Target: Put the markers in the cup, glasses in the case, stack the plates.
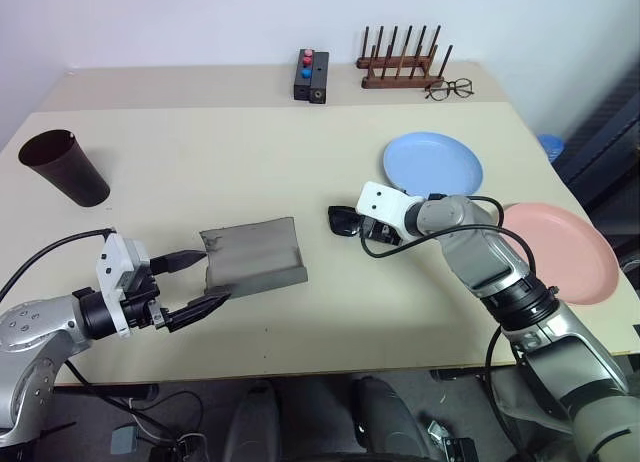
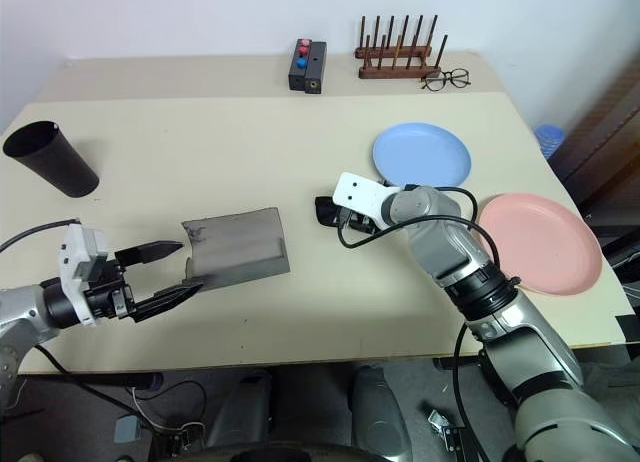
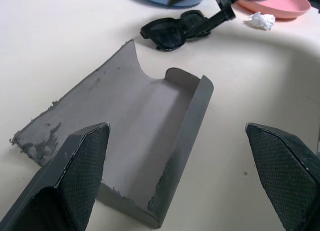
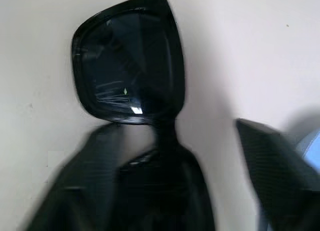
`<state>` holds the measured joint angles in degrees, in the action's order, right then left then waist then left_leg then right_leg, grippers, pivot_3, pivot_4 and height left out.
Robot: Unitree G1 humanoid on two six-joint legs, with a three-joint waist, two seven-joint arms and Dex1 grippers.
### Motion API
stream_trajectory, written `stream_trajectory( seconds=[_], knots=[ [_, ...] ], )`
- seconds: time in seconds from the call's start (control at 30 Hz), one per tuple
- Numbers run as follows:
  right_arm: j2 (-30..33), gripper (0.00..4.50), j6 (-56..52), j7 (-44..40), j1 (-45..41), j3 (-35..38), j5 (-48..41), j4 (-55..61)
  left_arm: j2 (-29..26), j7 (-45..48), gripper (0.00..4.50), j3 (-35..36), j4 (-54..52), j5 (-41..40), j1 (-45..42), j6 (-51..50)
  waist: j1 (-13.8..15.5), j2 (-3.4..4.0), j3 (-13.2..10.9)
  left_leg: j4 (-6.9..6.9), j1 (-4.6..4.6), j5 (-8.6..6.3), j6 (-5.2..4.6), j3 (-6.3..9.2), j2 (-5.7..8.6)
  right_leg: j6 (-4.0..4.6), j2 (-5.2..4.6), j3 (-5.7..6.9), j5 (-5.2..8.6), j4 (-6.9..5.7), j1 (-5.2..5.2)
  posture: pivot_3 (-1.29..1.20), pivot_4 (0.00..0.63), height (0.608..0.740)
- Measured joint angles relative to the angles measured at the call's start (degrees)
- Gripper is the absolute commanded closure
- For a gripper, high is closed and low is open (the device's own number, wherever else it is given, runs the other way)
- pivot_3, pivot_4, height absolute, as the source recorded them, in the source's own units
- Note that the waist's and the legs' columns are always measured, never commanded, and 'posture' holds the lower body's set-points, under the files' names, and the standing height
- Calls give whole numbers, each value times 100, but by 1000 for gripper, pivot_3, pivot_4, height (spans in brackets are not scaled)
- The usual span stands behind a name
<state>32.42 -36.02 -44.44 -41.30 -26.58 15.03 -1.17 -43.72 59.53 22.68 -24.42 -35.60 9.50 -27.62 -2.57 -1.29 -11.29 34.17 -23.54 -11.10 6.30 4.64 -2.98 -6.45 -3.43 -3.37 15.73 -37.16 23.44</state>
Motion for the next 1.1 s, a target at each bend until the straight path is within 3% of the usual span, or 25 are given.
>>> stream_trajectory(
  seconds=[0.13, 0.53, 0.7, 0.87, 1.1],
  knots=[
    [28, 4451, 179, 12, 13, 2, 152, 38, 3, -14, 0, -73, -40, 1, 36, 52, -2, -2, 1, 0, 2, 0, 0, 0, 0, 0, 0, 0, 0, 0, -2, 0, 150, 740],
    [48, 4451, 465, -6, 36, 5, 406, 91, 4, -81, 0, -131, 15, 21, 99, 228, -6, -7, 5, 2, 7, 0, 0, 0, 0, 4, 0, 0, -2, 1, -5, 0, 150, 740],
    [45, 4451, 495, -344, -20, 87, 261, 341, -40, -330, 0, 237, 691, 265, -73, 567, -26, -5, 3, -1, 6, 0, 0, 0, -2, 4, 2, 0, -2, -1, 0, 0, 150, 740],
    [-440, 4451, -71, -952, -298, 123, -340, 1367, -291, -296, 0, 660, 1499, 703, -2, 1209, -82, -3, 2, -16, 5, 0, 0, 1, -3, 1, 2, 1, -1, -1, 4, 0, 150, 740],
    [-1374, 4451, -686, -912, -514, -342, -526, 1666, -322, -139, 0, 747, 1714, 787, 148, 1367, -62, -4, 3, -10, 3, 0, 1, 1, -2, 5, -1, 1, -1, 0, 4, 0, 150, 740]
  ],
)
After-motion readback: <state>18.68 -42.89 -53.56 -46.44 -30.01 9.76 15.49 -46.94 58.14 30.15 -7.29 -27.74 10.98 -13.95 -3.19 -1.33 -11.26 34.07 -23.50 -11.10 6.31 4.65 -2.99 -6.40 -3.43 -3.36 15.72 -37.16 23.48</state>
